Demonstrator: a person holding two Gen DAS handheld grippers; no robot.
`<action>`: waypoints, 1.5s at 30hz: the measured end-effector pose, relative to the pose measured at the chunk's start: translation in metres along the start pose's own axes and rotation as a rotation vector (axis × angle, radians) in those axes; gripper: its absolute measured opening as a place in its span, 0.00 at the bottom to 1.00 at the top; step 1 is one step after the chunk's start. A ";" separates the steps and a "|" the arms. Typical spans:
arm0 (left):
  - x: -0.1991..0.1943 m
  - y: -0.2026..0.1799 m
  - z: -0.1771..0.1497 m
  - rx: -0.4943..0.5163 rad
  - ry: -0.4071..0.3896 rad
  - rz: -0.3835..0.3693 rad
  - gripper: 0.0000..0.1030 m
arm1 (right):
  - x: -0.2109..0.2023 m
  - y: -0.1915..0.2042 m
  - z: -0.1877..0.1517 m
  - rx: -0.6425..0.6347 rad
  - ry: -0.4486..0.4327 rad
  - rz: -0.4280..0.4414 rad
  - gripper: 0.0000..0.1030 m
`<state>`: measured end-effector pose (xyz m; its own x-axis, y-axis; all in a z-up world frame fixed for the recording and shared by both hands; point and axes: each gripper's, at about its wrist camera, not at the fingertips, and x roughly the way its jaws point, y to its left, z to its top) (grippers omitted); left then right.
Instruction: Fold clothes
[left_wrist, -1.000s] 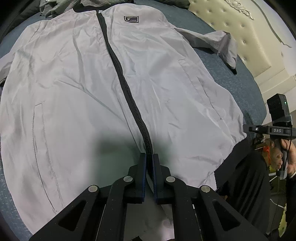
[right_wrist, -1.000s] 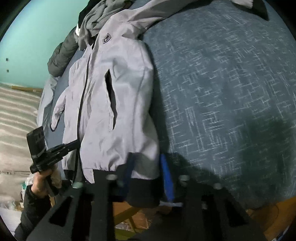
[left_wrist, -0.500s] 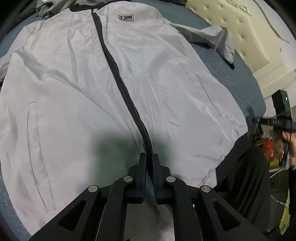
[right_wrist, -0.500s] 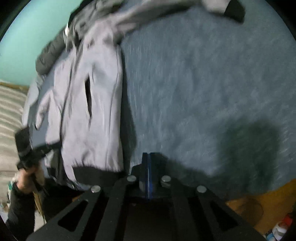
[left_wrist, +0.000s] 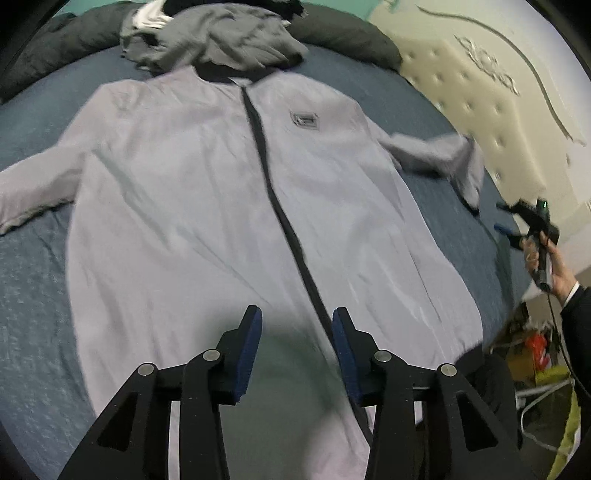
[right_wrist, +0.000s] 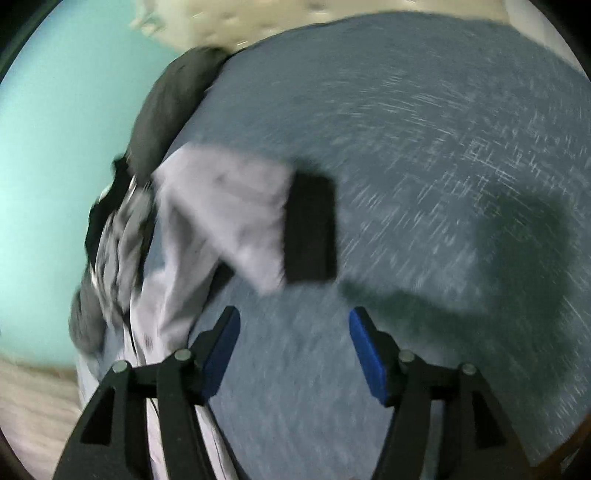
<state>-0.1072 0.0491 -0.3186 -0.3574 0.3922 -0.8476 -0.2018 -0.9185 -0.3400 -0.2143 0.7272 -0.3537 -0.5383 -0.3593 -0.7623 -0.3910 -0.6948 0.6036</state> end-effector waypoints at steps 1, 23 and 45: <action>-0.001 0.006 0.004 -0.012 -0.008 0.006 0.44 | 0.006 -0.003 0.006 0.015 -0.008 0.006 0.61; 0.000 0.076 0.027 -0.125 -0.049 0.077 0.46 | 0.076 0.038 0.031 -0.202 -0.111 -0.112 0.03; -0.024 0.084 0.029 -0.133 -0.073 0.097 0.46 | -0.090 0.050 0.125 -0.341 -0.370 -0.196 0.02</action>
<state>-0.1420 -0.0356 -0.3150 -0.4351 0.2999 -0.8489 -0.0430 -0.9487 -0.3132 -0.2785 0.8029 -0.2258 -0.7306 -0.0023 -0.6828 -0.2791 -0.9116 0.3017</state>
